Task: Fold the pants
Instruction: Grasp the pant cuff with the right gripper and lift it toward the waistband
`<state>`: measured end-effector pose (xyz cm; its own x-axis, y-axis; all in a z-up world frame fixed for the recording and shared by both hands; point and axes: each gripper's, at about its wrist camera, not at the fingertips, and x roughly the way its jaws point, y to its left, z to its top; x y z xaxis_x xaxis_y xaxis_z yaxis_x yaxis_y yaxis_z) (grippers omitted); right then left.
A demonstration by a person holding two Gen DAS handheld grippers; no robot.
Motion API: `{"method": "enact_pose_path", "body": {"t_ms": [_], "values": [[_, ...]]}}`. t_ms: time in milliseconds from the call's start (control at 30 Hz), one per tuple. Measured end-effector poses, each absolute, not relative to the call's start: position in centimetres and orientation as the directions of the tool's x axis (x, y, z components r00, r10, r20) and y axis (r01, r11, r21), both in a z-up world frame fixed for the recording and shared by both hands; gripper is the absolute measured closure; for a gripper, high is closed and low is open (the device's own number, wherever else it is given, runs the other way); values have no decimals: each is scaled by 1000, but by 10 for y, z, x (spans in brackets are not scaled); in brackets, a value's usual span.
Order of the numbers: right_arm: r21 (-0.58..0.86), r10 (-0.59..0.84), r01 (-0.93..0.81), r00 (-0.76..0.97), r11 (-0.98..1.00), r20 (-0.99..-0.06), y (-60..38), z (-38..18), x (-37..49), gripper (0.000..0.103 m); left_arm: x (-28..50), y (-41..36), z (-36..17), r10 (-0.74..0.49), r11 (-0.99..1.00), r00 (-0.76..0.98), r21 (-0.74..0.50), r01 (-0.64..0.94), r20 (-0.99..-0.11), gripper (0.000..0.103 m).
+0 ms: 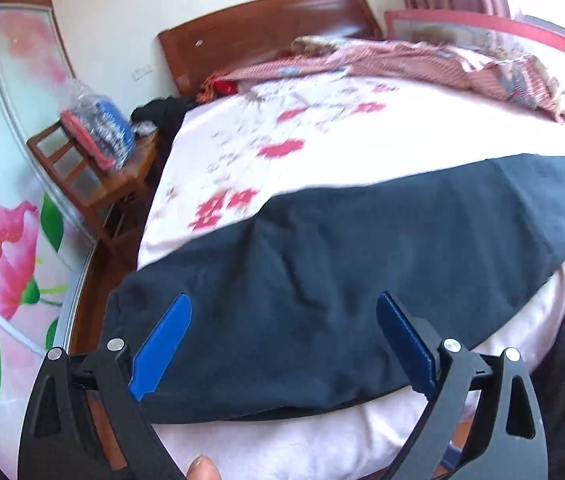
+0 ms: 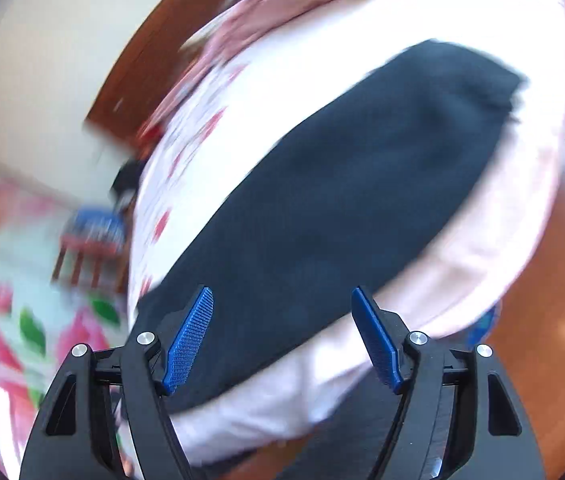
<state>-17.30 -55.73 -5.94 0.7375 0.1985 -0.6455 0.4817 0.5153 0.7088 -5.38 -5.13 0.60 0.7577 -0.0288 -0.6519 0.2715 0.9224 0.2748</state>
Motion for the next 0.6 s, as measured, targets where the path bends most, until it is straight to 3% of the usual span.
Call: {"method": "enact_pose_path", "body": {"t_ms": [133, 267, 467, 600], "values": [[797, 140, 507, 808, 327, -572, -612, -84, -192, 32, -70, -71, 19, -105, 921, 748, 220, 322, -656, 8], [802, 65, 539, 818, 259, -571, -644, -99, -193, 32, -87, -87, 13, -141, 908, 714, 198, 369, -685, 7], [840, 16, 519, 849, 156, -528, -665, -120, -188, 32, -93, -97, 8, -113, 895, 700, 234, 381, -705, 7], [831, 26, 540, 836, 132, -547, -661, -133, -178, 32, -86, -92, 7, -100, 901, 690, 229, 368, -717, 7]]}}
